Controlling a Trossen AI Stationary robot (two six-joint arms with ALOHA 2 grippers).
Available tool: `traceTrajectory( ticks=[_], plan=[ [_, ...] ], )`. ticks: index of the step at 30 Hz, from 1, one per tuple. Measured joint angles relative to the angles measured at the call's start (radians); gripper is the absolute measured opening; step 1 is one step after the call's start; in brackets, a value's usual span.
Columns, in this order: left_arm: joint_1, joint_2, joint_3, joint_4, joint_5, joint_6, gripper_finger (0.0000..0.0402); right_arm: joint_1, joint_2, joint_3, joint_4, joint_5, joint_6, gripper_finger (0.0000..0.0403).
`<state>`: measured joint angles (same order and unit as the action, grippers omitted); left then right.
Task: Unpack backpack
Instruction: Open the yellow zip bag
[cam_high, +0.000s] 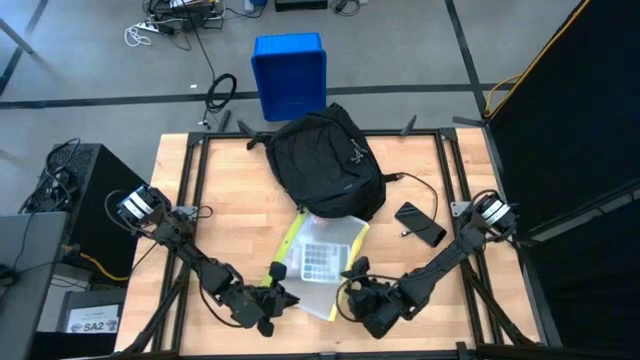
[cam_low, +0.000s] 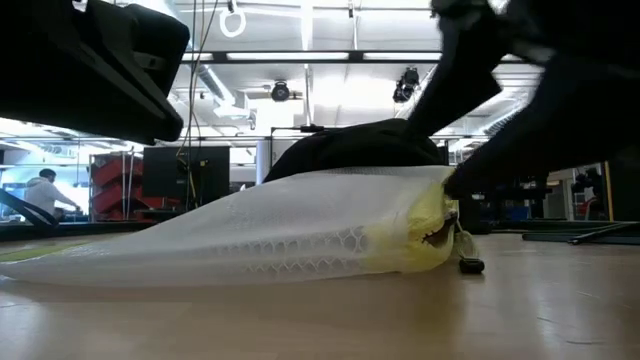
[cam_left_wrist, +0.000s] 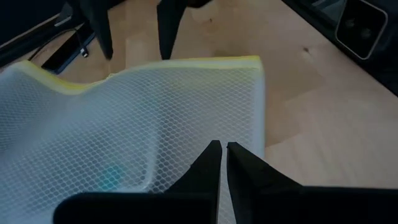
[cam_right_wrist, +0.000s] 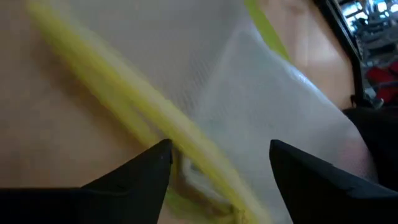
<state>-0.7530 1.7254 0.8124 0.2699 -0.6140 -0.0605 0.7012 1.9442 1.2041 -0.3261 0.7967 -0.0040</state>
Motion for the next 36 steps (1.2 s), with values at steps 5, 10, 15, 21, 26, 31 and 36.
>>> traceTrajectory(
  ticks=[5, 10, 15, 21, 26, 31, 36],
  plan=[
    [0.008, 0.000, 0.000, 0.002, 0.000, 0.000, 0.0000, -0.038, 0.017, -0.001, 0.004, -0.040, 0.000, 0.0215],
    [0.007, 0.000, 0.000, 0.019, 0.000, 0.004, 0.0000, -0.061, 0.018, -0.001, 0.119, -0.033, -0.027, 0.0154],
    [0.007, 0.000, 0.026, 0.056, -0.107, 0.074, 0.0001, -0.094, 0.018, -0.001, 0.241, -0.034, -0.098, 0.0055],
    [0.004, 0.000, 0.132, 0.027, -0.186, 0.186, 0.0025, -0.159, 0.018, -0.001, 0.334, -0.048, -0.111, 0.0010],
    [0.000, 0.000, 0.248, -0.193, -0.187, 0.106, 0.0082, -0.230, 0.018, -0.001, 0.409, -0.133, -0.104, 0.0002],
    [0.001, 0.000, 0.307, -0.420, -0.208, -0.139, 0.0145, -0.289, 0.018, -0.001, 0.485, -0.227, -0.103, 0.0001],
    [0.015, 0.000, 0.310, -0.512, -0.237, -0.306, 0.0179, -0.321, 0.018, -0.001, 0.552, -0.327, -0.103, 0.0001]
  ],
)
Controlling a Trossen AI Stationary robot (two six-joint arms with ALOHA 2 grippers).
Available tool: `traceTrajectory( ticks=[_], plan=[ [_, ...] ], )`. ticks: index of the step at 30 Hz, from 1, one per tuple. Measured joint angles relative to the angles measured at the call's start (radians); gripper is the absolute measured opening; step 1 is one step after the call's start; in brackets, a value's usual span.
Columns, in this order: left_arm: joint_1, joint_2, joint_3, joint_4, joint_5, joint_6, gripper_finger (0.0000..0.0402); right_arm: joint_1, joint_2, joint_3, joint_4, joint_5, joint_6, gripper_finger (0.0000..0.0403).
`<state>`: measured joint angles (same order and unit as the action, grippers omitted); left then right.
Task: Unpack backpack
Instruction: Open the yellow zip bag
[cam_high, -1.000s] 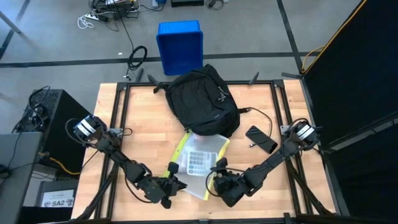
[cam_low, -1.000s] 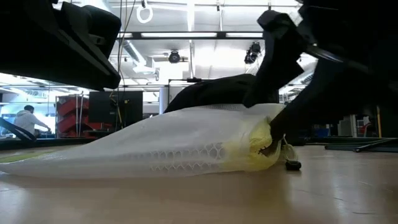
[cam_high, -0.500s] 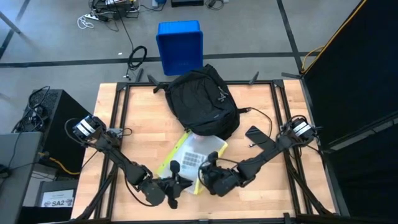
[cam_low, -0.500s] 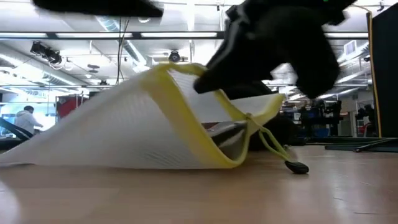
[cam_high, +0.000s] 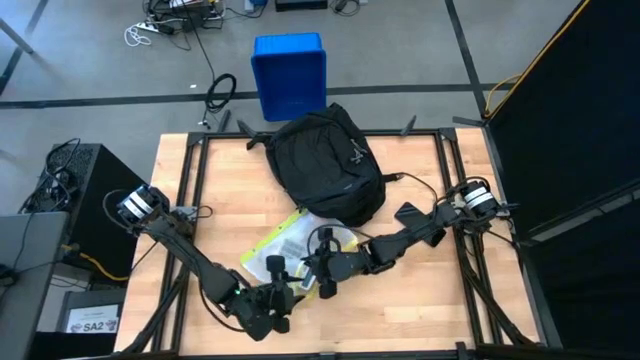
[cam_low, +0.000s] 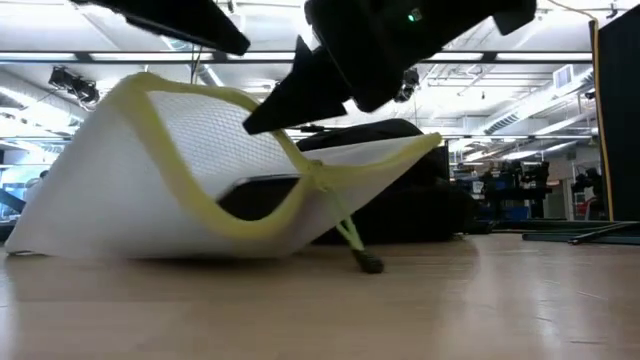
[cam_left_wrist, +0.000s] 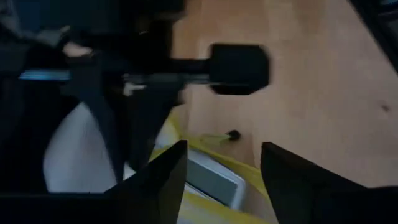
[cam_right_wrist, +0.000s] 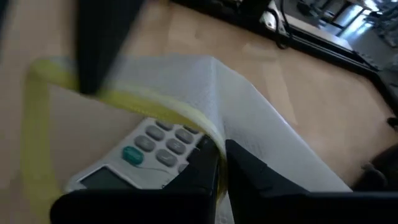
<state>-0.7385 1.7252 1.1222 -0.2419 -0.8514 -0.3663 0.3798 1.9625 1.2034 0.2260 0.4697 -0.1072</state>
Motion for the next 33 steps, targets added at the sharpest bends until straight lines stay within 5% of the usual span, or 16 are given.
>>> traceTrajectory(
  ticks=[17, 21, 26, 33],
  plan=[
    [0.077, 0.000, -0.005, -0.292, -0.053, -0.269, 0.0179, -0.004, 0.000, 0.000, 0.045, -0.019, 0.000, 0.0000],
    [0.095, 0.004, -0.020, -0.292, -0.049, -0.254, 0.0139, -0.004, 0.000, 0.000, 0.048, -0.019, 0.000, 0.0000],
    [0.119, 0.029, -0.027, -0.299, -0.022, -0.214, 0.0023, -0.003, 0.000, 0.000, 0.042, -0.017, -0.007, 0.0001],
    [0.122, 0.038, -0.028, -0.327, -0.015, -0.212, 0.0001, 0.060, -0.040, 0.000, -0.069, 0.127, -0.046, 0.0027]
  ],
)
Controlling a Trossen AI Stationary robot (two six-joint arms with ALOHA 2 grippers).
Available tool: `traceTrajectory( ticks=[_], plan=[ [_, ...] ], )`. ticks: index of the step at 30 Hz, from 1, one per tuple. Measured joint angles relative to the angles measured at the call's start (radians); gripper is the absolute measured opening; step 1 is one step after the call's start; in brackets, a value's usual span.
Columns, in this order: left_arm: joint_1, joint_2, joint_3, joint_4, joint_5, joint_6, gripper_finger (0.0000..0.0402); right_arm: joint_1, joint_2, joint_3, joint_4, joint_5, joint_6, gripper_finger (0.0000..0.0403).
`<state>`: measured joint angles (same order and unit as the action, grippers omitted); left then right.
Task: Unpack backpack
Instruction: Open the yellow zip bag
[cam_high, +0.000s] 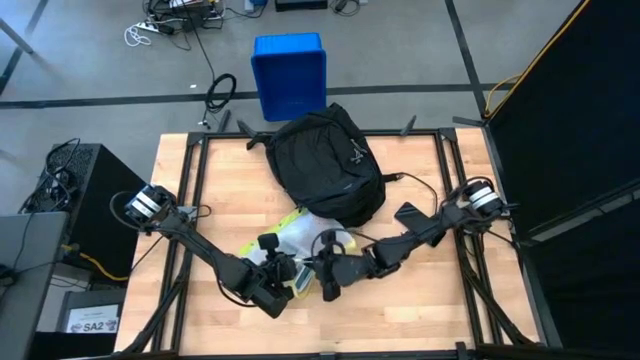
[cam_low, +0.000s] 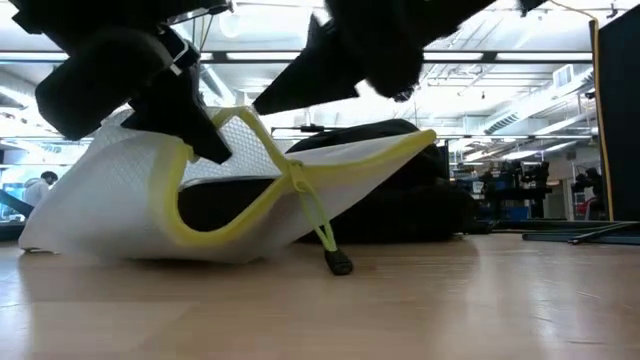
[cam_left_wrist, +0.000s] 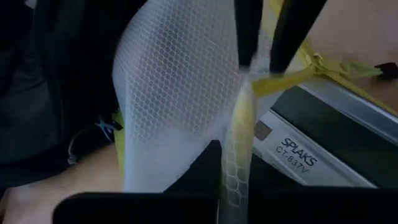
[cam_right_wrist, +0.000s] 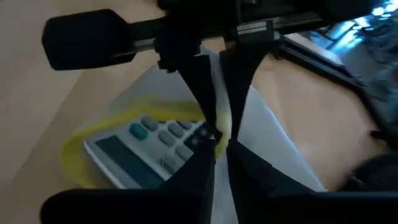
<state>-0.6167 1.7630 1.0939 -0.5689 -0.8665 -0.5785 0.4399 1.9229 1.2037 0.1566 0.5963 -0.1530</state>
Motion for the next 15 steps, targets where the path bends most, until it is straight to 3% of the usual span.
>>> traceTrajectory(
  ticks=[5, 11, 15],
  plan=[
    [0.000, 0.000, 0.000, -0.005, 0.000, -0.001, 0.0000, 0.081, -0.019, 0.000, -0.054, 0.073, 0.111, 0.0053],
    [0.001, 0.000, 0.000, -0.002, -0.002, -0.001, 0.0000, 0.138, -0.012, -0.001, -0.123, -0.042, 0.338, 0.0075],
    [0.002, 0.000, 0.000, 0.005, -0.003, -0.001, 0.0000, 0.135, -0.012, -0.028, -0.138, -0.042, 0.464, 0.0085]
  ],
)
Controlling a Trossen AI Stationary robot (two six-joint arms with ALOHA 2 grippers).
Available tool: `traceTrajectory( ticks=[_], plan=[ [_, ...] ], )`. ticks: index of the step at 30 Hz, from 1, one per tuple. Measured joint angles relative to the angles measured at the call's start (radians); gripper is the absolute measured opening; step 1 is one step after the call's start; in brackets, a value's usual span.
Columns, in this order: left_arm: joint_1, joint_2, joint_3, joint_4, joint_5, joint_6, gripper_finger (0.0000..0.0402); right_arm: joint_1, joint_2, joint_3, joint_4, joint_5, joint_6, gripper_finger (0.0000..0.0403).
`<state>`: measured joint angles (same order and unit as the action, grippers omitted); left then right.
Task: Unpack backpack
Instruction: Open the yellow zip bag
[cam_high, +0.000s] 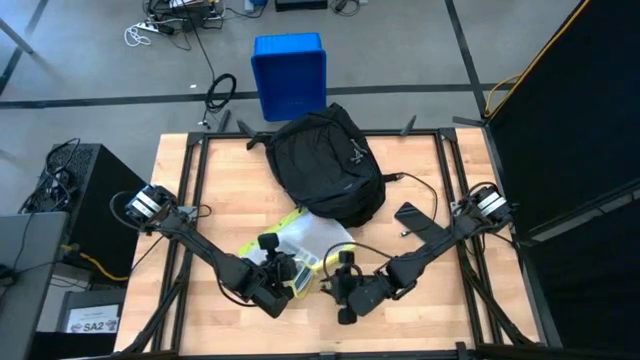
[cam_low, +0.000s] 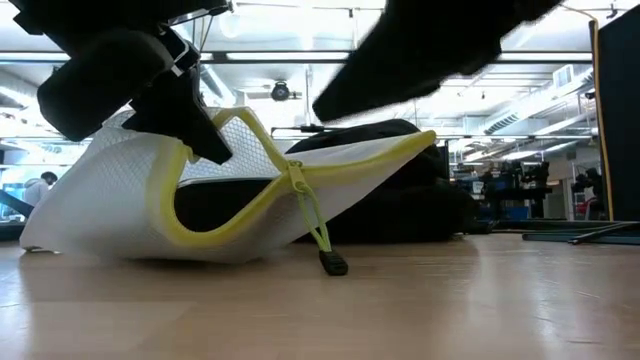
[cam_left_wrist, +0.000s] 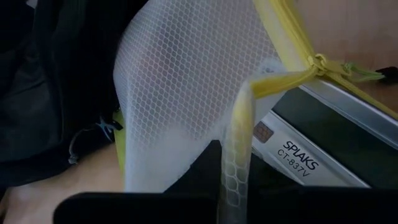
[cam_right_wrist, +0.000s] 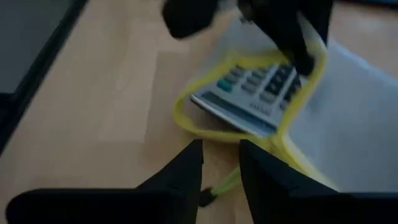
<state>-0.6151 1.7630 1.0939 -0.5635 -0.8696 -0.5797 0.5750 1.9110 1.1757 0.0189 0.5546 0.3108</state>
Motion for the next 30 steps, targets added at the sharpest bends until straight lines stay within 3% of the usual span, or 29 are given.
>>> traceTrajectory(
  ticks=[4, 8, 13, 19, 23, 30],
  plan=[
    [0.000, 0.000, 0.000, 0.004, 0.003, 0.000, 0.0000, -0.036, 0.016, -0.042, 0.007, -0.006, 0.138, 0.0098],
    [0.000, 0.000, 0.000, 0.012, 0.004, 0.003, 0.0000, -0.079, 0.029, -0.061, 0.022, -0.037, 0.168, 0.0120],
    [0.000, 0.000, 0.000, 0.021, 0.009, 0.004, 0.0000, -0.118, 0.035, -0.061, 0.077, -0.122, 0.162, 0.0150],
    [0.000, -0.001, 0.000, 0.030, 0.010, 0.003, 0.0000, -0.140, 0.035, -0.062, 0.110, -0.132, 0.125, 0.0165],
    [-0.001, -0.001, 0.000, 0.031, 0.026, 0.000, 0.0000, -0.154, 0.035, -0.062, 0.104, -0.133, 0.114, 0.0135],
    [-0.014, -0.001, 0.000, 0.052, 0.027, 0.000, 0.0000, -0.177, 0.035, -0.062, 0.092, -0.132, 0.114, 0.0042]
  ],
)
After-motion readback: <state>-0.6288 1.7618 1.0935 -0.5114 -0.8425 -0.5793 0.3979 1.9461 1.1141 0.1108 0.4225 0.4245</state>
